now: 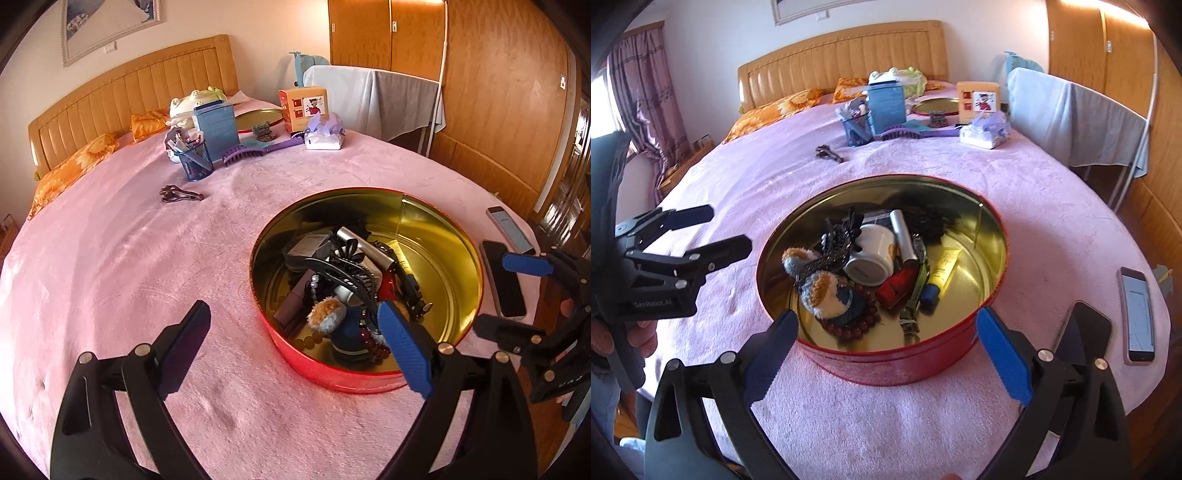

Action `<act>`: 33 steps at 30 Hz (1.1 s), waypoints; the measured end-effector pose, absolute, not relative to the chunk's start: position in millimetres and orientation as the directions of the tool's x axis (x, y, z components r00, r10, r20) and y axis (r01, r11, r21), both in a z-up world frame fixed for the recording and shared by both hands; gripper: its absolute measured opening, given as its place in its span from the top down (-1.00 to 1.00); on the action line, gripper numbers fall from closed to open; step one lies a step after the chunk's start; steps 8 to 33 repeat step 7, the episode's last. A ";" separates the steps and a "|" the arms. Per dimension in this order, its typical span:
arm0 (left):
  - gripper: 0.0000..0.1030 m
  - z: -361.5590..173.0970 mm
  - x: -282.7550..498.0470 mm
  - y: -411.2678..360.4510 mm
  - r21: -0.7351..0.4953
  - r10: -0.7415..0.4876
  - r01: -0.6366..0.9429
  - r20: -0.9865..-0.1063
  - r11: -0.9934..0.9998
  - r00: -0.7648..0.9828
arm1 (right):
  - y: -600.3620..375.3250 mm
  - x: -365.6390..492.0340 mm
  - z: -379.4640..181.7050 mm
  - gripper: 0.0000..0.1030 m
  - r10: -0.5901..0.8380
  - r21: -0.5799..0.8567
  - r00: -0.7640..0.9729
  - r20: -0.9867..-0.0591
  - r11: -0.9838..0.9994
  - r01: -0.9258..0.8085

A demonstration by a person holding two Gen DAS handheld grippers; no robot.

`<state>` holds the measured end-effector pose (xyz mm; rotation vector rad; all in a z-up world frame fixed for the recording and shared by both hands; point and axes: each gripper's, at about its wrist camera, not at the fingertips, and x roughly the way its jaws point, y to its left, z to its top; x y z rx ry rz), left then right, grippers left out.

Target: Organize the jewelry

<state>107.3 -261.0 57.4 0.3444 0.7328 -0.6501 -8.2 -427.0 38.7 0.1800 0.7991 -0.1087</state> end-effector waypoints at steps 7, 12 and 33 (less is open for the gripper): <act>-0.74 48.8 119.8 -219.5 0.181 -0.285 0.539 -0.690 0.822 0.666 | -402.7 -2.8 46.6 -0.90 -0.049 0.163 0.747 -0.663 0.965 0.208; -0.74 48.8 119.8 -219.5 0.181 -0.285 0.539 -0.690 0.822 0.666 | -402.7 -2.8 46.6 -0.90 -0.049 0.163 0.747 -0.663 0.965 0.208; -0.74 48.8 119.8 -219.5 0.181 -0.285 0.539 -0.690 0.822 0.666 | -402.7 -2.8 46.6 -0.90 -0.049 0.163 0.747 -0.663 0.965 0.208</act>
